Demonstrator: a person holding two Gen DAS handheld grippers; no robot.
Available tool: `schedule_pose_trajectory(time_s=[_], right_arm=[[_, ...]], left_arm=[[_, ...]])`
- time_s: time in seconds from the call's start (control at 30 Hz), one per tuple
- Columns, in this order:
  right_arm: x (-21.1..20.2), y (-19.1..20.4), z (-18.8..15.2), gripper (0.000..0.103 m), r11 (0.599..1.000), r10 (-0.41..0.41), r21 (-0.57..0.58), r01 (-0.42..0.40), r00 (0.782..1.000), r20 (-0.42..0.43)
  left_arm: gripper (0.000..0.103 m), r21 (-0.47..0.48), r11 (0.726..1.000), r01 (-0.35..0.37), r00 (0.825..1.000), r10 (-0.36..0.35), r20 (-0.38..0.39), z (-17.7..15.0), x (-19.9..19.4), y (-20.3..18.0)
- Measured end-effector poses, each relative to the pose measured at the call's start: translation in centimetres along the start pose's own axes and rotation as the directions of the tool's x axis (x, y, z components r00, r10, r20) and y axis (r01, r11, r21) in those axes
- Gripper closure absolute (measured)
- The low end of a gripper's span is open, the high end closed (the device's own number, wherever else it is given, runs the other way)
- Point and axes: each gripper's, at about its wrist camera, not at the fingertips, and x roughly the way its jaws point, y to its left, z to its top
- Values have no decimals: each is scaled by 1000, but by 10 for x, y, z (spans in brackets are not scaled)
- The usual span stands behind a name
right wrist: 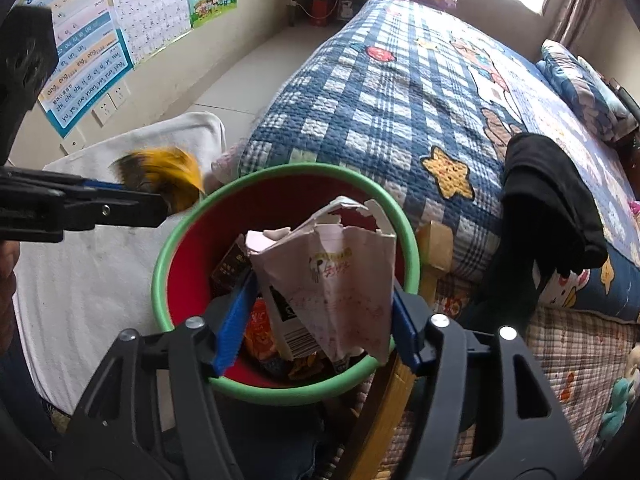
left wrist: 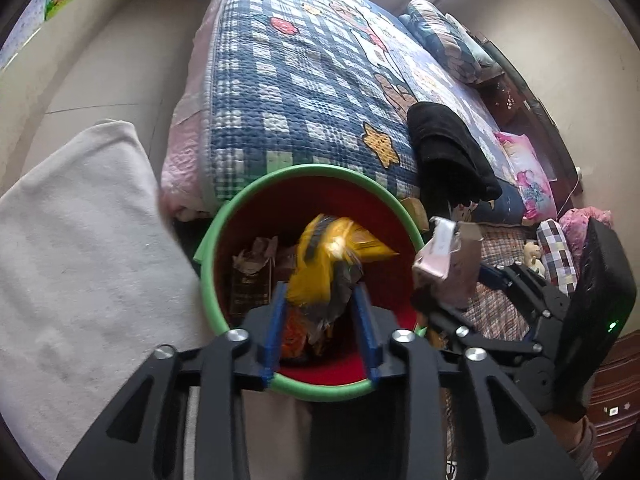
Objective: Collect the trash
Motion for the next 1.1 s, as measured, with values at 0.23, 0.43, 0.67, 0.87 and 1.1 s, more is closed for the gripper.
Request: schedule_pose_trajectory(time_s=[0.23,0.43,0.67,0.87,1.1], right_arm=[[0,4,-3,14,1000,-8,6,8,1000,6],[-14,16,-8,7,1000,1,25,-2,999,47],[-33,49,-20,5,999,-11,51,4,990,138],[-46,81,-33,5,995,-23,99,2,979,205],[-69,134,-46,5,995,21,89,-52,949,316]], left_arm=[[17,45,999,-9,999,8,39,-7,-10,-5],[8,92,989,-113,986,100,132,-20,-38,-2],[8,120,969,-216,951,181,252,-44,-83,15],[8,53,943,-328,887,288,361,-79,-132,52],[8,-44,904,-425,809,401,429,-139,-183,97]])
